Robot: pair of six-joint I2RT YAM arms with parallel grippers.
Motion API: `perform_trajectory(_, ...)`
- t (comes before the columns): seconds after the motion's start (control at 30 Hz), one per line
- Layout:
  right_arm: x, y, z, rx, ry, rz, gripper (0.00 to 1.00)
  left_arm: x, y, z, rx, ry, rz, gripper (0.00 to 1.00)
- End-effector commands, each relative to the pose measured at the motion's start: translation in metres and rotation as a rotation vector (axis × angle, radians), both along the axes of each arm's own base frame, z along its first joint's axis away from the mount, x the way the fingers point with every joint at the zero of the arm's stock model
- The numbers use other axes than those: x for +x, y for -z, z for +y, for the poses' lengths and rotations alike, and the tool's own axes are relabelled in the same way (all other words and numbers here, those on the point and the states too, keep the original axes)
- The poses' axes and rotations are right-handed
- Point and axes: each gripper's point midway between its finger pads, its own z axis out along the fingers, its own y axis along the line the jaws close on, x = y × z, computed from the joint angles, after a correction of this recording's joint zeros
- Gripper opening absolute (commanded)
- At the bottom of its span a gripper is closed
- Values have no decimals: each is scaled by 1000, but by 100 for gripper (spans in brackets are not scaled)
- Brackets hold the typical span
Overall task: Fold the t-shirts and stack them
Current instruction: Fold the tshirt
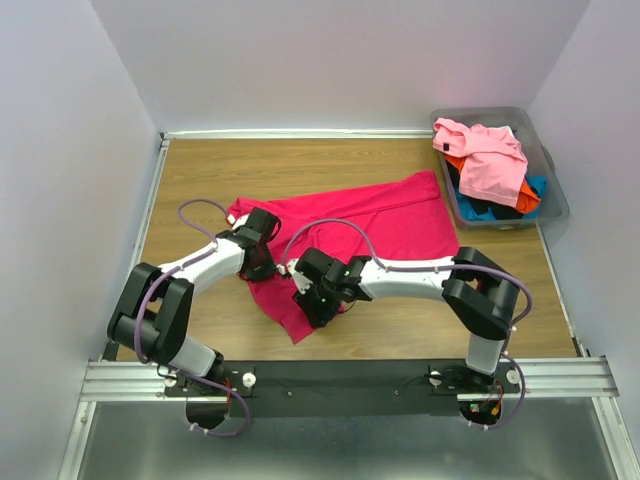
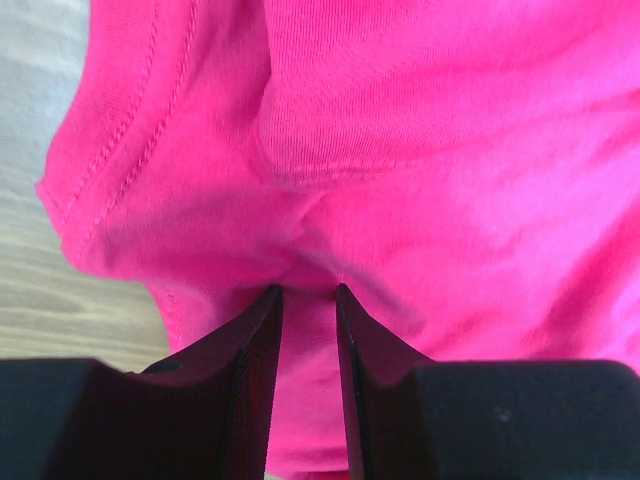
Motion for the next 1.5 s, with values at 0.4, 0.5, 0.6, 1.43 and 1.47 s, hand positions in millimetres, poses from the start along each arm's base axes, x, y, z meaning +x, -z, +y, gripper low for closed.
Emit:
perform_trajectory(0.4, -50, 16, -23, -49, -93, 99, 35, -1, 33, 59, 204, -31, 103, 36)
perform_trajectory(0.5, -58, 6, -13, -34, -128, 112, 35, -11, 36, 57, 184, -23, 121, 36)
perform_trajectory(0.6, -58, -11, -1, 1, -146, 106, 36, -21, 34, 65, 193, -44, 127, 37)
perform_trajectory(1.43, 182, -23, -200, -205, 926, -156, 58, 42, -54, 89, 97, -99, -138, 70)
perform_trajectory(1.47, 183, -18, -204, -223, 939, -156, 58, 45, -52, 88, 97, -93, -136, 70)
